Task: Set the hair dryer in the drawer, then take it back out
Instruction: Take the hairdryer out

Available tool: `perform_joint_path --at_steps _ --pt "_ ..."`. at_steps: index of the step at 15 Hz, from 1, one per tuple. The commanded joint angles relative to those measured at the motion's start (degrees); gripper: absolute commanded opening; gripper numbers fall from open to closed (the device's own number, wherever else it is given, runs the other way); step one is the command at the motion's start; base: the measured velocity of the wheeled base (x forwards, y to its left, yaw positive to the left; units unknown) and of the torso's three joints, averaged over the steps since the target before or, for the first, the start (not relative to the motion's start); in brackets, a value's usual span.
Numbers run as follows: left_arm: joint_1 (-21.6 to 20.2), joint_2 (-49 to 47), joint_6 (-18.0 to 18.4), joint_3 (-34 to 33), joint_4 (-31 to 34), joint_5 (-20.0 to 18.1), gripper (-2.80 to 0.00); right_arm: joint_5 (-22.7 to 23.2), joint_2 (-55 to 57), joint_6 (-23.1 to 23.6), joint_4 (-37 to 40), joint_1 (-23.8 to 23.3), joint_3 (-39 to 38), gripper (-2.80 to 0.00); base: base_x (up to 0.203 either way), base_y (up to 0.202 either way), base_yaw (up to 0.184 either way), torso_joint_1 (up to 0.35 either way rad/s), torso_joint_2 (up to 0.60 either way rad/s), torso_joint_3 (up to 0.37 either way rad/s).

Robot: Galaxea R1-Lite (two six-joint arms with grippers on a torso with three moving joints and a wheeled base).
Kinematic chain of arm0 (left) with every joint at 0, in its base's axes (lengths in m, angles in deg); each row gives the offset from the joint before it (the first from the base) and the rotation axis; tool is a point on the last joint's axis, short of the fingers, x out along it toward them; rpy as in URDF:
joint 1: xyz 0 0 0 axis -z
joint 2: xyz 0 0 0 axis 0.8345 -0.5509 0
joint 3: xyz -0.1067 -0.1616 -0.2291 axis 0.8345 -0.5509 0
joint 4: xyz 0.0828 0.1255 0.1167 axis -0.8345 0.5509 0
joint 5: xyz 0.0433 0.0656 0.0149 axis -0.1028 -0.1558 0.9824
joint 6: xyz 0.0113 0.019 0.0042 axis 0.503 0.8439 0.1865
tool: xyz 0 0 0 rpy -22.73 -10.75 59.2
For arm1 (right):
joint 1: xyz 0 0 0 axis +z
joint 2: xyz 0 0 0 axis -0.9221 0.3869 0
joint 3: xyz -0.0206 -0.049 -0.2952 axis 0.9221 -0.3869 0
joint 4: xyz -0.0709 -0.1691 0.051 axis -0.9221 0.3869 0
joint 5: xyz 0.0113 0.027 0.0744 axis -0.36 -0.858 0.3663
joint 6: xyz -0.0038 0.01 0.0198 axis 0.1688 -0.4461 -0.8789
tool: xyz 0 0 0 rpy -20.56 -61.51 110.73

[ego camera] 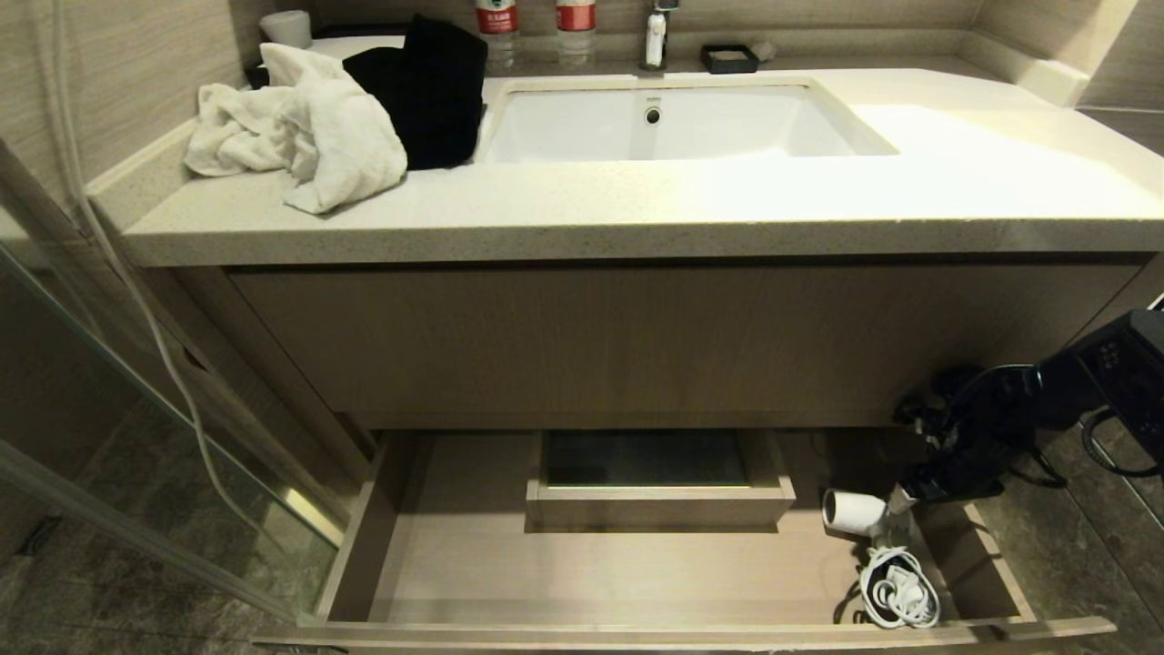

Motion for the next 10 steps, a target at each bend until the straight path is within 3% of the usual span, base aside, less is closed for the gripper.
perform_joint_path --at_steps 1,10 --pt "0.0 0.06 -0.01 0.0 0.0 0.02 -2.8 -0.18 -6.26 0.08 0.0 0.12 -3.58 0.0 0.0 0.0 0.0 0.0 0.0 0.0" --pt "0.0 0.09 -0.01 0.0 0.0 0.02 -2.8 0.13 -20.44 -0.16 -1.68 0.21 -12.09 0.0 0.0 0.0 0.0 0.0 0.0 0.0"
